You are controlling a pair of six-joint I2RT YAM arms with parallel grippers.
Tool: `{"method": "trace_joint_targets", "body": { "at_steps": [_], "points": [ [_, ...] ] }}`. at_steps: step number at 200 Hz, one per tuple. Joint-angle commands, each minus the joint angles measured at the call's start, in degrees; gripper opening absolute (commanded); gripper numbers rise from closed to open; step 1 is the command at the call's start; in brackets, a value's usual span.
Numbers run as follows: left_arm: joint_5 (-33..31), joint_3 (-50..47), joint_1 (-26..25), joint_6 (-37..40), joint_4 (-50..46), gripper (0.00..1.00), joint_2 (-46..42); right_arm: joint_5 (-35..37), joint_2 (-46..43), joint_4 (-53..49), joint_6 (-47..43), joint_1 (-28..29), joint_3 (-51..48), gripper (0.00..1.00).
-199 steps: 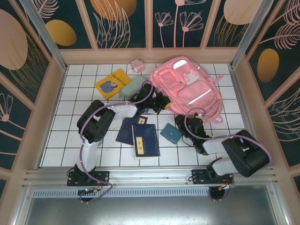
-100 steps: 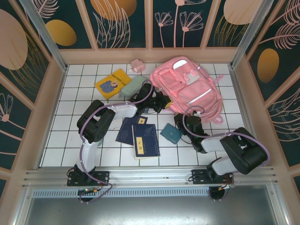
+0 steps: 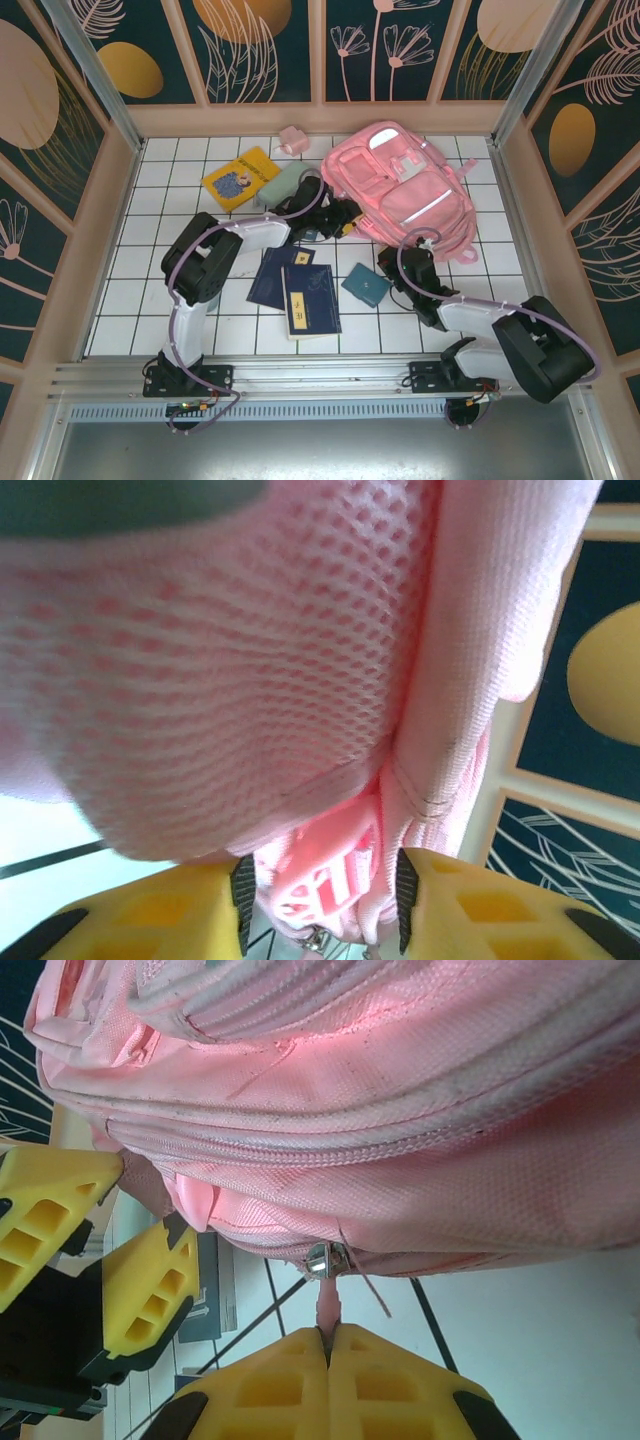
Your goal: Pack the student bag
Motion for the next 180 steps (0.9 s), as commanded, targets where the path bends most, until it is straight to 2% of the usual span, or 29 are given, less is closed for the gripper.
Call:
{"method": "trace_joint_targets", "body": {
  "at_steps": [1,32,61,87,180],
  "points": [
    [-3.2,-1.5,0.5,4.9,-4.3,0.45,-6.0,-0.2,-1.9,-1.1,-0.6,-2.1,-0.5,0.00],
    [-2.7,-6.2,0.0,2.9,-1.5,0.41,-7.4,-1.9,-2.7,-0.4,1.1,-3.3,-0.5,0.00],
    [-1.1,-3.8,-2.2,1.4,0.5,0.36,-3.8,-3.6,-3.5,1.6,4.2,-4.0,-1.4,0.00],
    [-1.4,-0.2,-3.6,1.0,-0.1,0.37,-1.0,-4.1,-4.9,1.7,5.7,-4.0,-1.6,0.00],
    [-2.1,5.4,-3.2,0.1,1.1,0.43,6.7,-5.7,-7.0,4.0,9.6,-4.1,-2.8,0.00]
  ]
}}
